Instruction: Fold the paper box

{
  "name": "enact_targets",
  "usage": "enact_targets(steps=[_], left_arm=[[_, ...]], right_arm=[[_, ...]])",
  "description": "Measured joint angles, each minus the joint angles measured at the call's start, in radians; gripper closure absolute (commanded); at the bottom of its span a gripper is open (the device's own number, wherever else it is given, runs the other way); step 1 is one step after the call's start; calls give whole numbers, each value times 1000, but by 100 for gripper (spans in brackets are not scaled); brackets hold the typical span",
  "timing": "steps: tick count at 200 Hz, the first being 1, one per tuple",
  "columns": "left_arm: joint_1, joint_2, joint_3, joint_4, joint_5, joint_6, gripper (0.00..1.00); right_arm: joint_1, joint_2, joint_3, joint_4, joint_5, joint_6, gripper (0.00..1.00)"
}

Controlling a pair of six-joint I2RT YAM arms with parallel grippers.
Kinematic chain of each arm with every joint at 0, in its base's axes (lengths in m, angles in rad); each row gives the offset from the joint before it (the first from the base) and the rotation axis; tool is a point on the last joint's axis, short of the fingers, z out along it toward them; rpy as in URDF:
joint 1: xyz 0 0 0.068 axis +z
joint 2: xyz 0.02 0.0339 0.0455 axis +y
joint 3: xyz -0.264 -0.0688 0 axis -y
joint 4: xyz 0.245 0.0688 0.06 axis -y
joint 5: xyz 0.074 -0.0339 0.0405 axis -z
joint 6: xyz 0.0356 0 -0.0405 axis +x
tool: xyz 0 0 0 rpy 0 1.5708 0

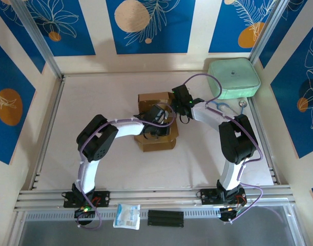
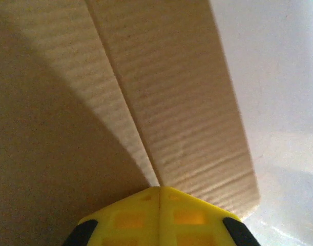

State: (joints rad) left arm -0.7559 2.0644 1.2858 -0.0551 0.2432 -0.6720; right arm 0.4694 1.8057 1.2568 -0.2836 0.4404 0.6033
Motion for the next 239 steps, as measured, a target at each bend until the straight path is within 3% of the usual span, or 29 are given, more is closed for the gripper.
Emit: enact_targets(steps=[90,162,239], left_arm=[[0,14,17,14,-31,39,100],[0,14,24,14,-43,46,100],[0,19,26,14,-43,45,100]], right_arm=[[-24,-1,88,-122,-35,7,87],[-38,-1,168,-233,-132,1,87],[-11,2,72,-181,-152,61,88]])
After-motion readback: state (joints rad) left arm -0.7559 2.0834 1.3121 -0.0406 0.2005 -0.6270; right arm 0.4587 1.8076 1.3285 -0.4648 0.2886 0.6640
